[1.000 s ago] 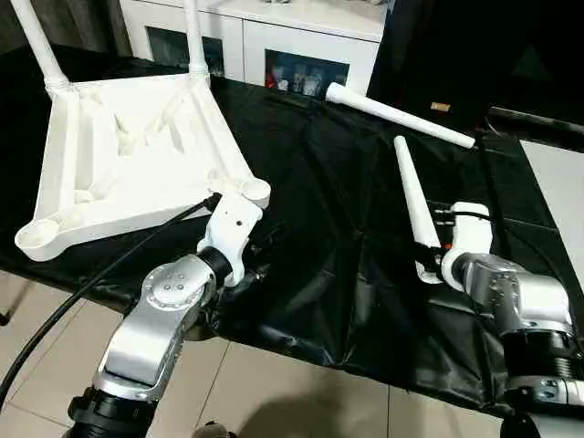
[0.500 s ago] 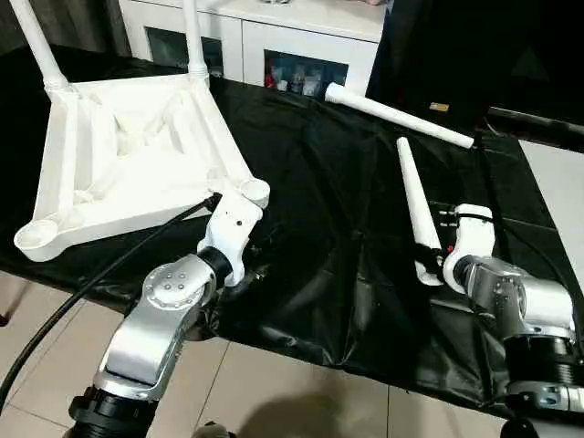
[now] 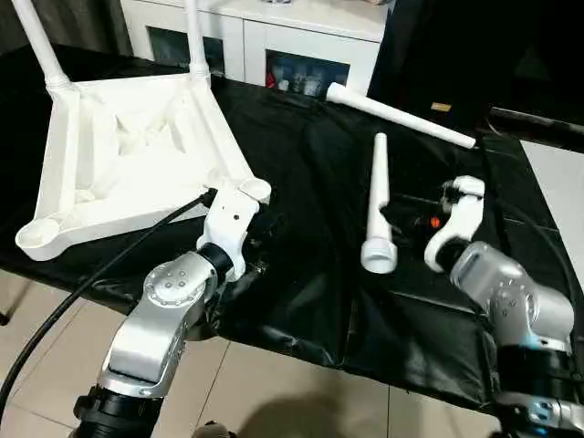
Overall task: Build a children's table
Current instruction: Move to table
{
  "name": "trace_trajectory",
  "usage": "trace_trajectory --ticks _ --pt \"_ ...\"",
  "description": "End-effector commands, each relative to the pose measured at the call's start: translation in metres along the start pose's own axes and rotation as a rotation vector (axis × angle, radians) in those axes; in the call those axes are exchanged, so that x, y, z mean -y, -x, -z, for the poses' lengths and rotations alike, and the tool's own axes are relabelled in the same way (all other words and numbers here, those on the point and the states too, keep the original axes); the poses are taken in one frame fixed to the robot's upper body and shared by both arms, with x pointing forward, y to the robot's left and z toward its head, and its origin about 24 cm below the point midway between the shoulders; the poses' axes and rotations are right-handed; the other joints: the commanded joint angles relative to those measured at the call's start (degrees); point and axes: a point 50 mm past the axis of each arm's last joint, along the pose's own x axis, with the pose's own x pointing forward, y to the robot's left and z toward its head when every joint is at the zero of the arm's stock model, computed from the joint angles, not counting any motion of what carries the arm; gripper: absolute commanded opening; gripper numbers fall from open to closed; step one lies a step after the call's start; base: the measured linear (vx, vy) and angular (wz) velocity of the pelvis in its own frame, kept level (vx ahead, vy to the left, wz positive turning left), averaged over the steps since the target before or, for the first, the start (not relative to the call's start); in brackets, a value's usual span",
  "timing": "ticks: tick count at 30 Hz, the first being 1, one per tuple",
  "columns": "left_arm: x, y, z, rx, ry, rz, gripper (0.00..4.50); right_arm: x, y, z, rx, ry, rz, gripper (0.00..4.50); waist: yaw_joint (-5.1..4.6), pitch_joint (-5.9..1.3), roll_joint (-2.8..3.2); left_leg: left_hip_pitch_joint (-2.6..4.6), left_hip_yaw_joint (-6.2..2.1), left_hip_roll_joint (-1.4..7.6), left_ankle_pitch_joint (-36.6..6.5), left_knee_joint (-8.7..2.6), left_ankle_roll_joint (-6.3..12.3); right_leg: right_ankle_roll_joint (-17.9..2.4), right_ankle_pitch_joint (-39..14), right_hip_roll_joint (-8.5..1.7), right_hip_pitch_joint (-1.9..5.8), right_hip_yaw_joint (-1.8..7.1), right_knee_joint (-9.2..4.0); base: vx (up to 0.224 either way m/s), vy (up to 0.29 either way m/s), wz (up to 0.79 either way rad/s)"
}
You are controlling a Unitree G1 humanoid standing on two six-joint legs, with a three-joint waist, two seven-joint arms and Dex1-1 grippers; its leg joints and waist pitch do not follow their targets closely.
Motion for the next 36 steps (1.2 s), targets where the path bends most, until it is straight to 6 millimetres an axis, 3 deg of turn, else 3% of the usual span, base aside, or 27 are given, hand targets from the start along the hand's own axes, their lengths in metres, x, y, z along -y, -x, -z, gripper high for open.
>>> trace_trajectory --ticks 1,3,6,10,18,23,29,32,36 --pt "0.000 -0.002 -0.001 0.003 -0.001 -0.003 1.62 0.004 -0.001 0.006 -0.035 0.095 0.051 1.09 -0.13 -3.22 0.15 1.19 0.17 1.42 -10.2 -4.18 -2.92 -7.9 -6.8 -3.52 1.82 2.22 -5.42 0.000 0.000 0.00" --pt "0.000 -0.003 0.000 0.000 -0.004 -0.006 1.62 -0.003 -0.003 0.005 -0.014 0.081 0.019 1.49 -0.27 -3.25 -0.15 1.10 0.19 1.38 -10.5 -4.17 -2.44 -7.5 -7.4 -3.53 1.85 2.26 -5.42 0.000 0.000 0.00" --pt "-0.001 -0.003 0.000 -0.002 -0.005 -0.008 1.62 -0.019 -0.008 0.001 0.008 0.038 -0.037 1.69 -0.66 -3.32 0.18 0.92 0.05 1.39 -9.8 -4.23 -1.87 -7.5 -5.9 -3.45 1.82 2.22 -5.19 0.000 0.000 0.00" --pt "0.002 -0.003 0.001 -0.007 -0.009 0.001 1.62 -0.031 -0.014 -0.001 0.020 0.055 -0.059 1.97 -0.76 -3.36 0.05 1.04 0.10 1.48 -9.0 -4.19 -1.91 -8.2 -4.1 -3.37 1.85 2.18 -4.95 0.000 0.000 0.00" --pt "0.004 0.000 0.001 -0.015 -0.029 0.038 1.62 -0.016 -0.012 -0.005 -0.061 0.135 0.132 2.71 -0.17 -3.31 0.08 1.31 0.46 1.48 -8.6 -4.21 -3.15 -6.7 -4.6 -3.25 1.69 2.30 -4.90 0.000 0.000 0.00" --pt "0.007 0.001 0.001 -0.016 -0.029 0.090 1.62 -0.015 -0.014 0.000 -0.084 0.129 0.157 3.06 -0.29 -3.34 0.16 1.28 0.48 1.44 -9.2 -4.17 -3.36 -6.2 -4.7 -3.35 1.66 2.31 -4.97 0.000 0.000 0.00" --pt "0.023 0.015 -0.008 0.061 0.089 0.357 1.62 -0.015 -0.015 0.004 -0.093 0.105 0.174 3.68 -0.34 -3.21 0.09 1.28 0.61 1.45 -9.5 -4.24 -3.55 -7.0 -4.8 -3.27 1.50 2.28 -4.84 0.000 0.000 0.00" --pt "0.030 0.025 -0.012 0.067 0.120 0.503 1.98 -0.016 -0.015 0.005 -0.098 0.091 0.170 3.94 -0.35 -3.23 0.16 1.46 0.69 1.48 -10.0 -4.25 -3.87 -7.0 -5.6 -3.21 1.35 2.29 -4.72 0.000 0.000 0.00" --pt "0.031 0.029 -0.003 -0.020 0.008 0.554 2.35 -0.013 -0.016 0.007 -0.116 0.104 0.191 4.26 -0.36 -3.04 0.33 1.51 0.69 1.42 -11.1 -4.40 -3.93 -5.6 -7.6 -3.11 1.23 2.35 -5.03 0.000 0.000 0.00"
